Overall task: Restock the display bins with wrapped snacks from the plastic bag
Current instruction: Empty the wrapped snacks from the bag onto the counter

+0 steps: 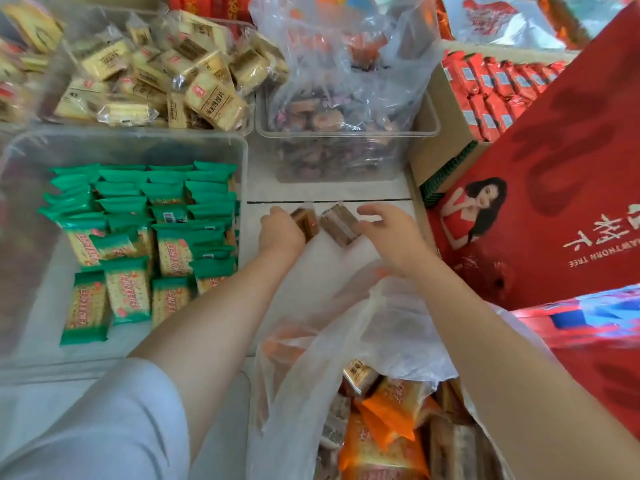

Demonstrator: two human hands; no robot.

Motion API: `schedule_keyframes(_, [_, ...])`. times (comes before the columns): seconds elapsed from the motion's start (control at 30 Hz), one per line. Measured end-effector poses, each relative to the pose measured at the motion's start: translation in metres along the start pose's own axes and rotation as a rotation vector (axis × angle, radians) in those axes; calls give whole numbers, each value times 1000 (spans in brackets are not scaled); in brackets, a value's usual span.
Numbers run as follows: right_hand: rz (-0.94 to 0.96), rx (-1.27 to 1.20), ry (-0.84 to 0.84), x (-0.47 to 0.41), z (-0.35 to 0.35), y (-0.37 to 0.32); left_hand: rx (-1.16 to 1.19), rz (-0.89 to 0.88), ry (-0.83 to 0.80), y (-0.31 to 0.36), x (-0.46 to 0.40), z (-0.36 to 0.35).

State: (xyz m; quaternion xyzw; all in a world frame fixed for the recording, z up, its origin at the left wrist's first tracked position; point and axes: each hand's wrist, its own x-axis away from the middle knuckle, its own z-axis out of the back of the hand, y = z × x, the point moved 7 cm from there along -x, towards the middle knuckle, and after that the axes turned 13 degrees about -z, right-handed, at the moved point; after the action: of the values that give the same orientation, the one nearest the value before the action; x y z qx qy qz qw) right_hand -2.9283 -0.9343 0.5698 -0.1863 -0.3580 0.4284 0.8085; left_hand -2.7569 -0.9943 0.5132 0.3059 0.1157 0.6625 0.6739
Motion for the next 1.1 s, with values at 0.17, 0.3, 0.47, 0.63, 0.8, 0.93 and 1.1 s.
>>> schedule_keyframes(0.17, [241, -139, 134, 100, 62, -17, -152, -13, -133, -6, 6, -8])
schedule_keyframes(0.3, [380, 54, 152, 161, 59, 16, -230, -178, -84, 16, 22, 7])
schedule_keyframes(0.47, [376, 587, -151, 186, 5, 81, 146, -696, 43, 71, 104, 49])
schedule_keyframes(0.63, [531, 873, -93, 190, -18, 92, 153, -1243, 18, 88, 214, 72])
schedule_keyframes(0.8, [541, 904, -9, 192, -23, 97, -311, -1442, -167, 72, 246, 33])
schedule_keyframes(0.93, [587, 836, -42, 206, -5, 102, -794, -1154, -400, 36, 233, 0])
schedule_keyframes(1.1, [610, 706, -17, 235, 12, 118, -978, -1070, -505, 18, 243, -25])
